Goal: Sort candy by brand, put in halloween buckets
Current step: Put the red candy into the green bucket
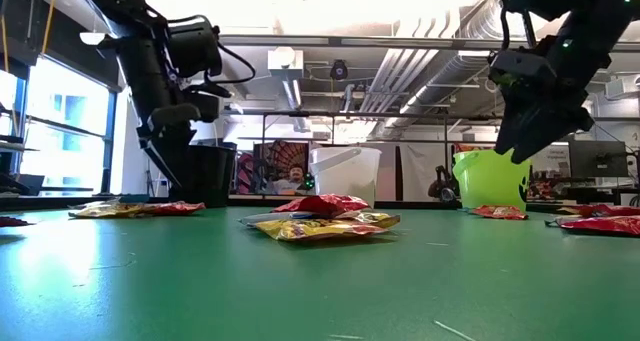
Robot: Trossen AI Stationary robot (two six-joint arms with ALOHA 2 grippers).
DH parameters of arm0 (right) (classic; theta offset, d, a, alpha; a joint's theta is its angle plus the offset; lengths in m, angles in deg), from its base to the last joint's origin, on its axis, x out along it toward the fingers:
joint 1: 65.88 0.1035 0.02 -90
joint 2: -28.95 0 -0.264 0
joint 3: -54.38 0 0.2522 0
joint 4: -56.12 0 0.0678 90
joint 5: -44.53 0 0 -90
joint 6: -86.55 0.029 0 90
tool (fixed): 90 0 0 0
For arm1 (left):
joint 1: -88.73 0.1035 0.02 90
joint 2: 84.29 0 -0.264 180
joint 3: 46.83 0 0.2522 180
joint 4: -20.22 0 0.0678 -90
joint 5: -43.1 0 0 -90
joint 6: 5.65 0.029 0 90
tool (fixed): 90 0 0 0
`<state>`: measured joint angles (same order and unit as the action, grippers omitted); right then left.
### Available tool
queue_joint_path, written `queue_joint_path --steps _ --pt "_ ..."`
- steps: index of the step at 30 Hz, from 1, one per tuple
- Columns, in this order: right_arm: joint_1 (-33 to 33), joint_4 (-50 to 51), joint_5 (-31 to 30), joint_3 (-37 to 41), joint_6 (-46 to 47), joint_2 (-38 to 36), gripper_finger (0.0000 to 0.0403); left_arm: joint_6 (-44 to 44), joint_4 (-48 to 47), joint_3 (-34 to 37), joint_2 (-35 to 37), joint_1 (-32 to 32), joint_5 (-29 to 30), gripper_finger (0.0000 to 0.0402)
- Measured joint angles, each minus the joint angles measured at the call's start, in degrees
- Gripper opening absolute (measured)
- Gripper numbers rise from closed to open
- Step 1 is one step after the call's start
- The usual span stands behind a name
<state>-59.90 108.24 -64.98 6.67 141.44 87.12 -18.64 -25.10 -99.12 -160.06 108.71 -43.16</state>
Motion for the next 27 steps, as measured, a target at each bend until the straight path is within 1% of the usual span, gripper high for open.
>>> queue_joint_path --steps 5,9,15,19,23,27 --pt "0.0 -2.0 -2.2 0.0 -5.0 0.0 0.021 1.4 -1.3 -1.4 0.0 0.3 -0.3 0.0192" --pt "-0.1 -4.5 -5.4 0.0 -9.6 0.0 0.0211 1.6 -1.5 -1.5 0.0 0.3 -0.9 0.0192" --pt "-3.0 -5.4 -7.5 0.0 -13.4 0.0 0.021 0.9 -1.2 -1.5 0.0 0.3 -0.6 0.0192" --pt "-5.0 -6.4 -7.4 0.0 -16.8 0.0 0.021 0.1 -1.1 -1.5 0.0 0.3 1.7 0.0192" --pt "-6.6 -7.7 -7.4 0.0 -20.2 0.0 0.021 -0.7 -1.2 -1.5 0.0 0.3 1.9 0.0192" --pt "-6.8 -10.6 -3.3 0.0 -19.5 0.0 0.021 -4.6 -0.3 -1.5 0.0 0.3 1.2 0.0192"
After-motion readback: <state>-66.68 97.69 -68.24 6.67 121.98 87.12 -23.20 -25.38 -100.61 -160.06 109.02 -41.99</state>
